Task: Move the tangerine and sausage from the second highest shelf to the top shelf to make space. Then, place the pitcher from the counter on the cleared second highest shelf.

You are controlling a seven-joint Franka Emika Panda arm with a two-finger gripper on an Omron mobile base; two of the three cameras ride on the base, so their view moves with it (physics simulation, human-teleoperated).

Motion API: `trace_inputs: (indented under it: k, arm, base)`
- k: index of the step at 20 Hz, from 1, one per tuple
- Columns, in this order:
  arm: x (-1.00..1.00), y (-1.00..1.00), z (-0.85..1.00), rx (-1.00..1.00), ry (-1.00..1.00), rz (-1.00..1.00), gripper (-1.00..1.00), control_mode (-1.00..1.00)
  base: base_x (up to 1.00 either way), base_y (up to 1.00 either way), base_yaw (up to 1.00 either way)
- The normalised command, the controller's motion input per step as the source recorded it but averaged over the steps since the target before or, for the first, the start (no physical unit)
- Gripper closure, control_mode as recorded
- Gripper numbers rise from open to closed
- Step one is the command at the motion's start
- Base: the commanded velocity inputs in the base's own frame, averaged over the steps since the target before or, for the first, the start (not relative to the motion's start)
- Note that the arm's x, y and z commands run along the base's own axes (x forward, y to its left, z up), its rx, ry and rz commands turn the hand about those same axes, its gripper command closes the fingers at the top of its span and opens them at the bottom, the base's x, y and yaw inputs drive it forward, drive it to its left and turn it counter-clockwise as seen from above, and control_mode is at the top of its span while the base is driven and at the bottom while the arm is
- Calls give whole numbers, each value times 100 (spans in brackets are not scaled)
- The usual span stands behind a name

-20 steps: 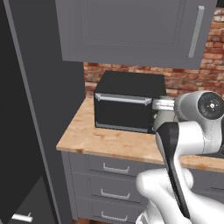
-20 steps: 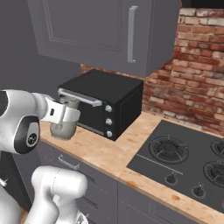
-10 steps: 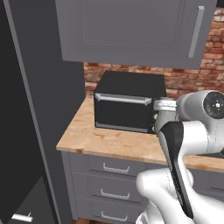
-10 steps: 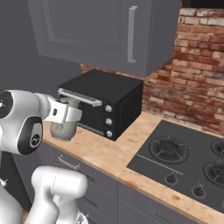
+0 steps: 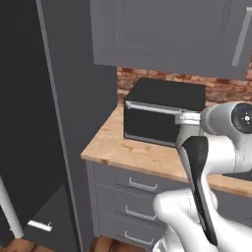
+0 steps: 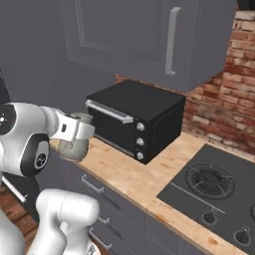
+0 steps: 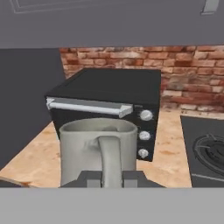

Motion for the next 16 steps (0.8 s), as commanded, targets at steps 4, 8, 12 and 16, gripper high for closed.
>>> trace_inputs:
  k: [4,8,12,16]
  arm:
    - [0,0,0,0,0,0,100,100]
    - [0,0,0,0,0,0,100,100]
    - [0,0,0,0,0,0,100,100]
    - [0,0,0,0,0,0,100,100]
  base:
    - [-25,27,56]
    - [-17,63,58]
    - [-3,98,56]
    - [0,100,59]
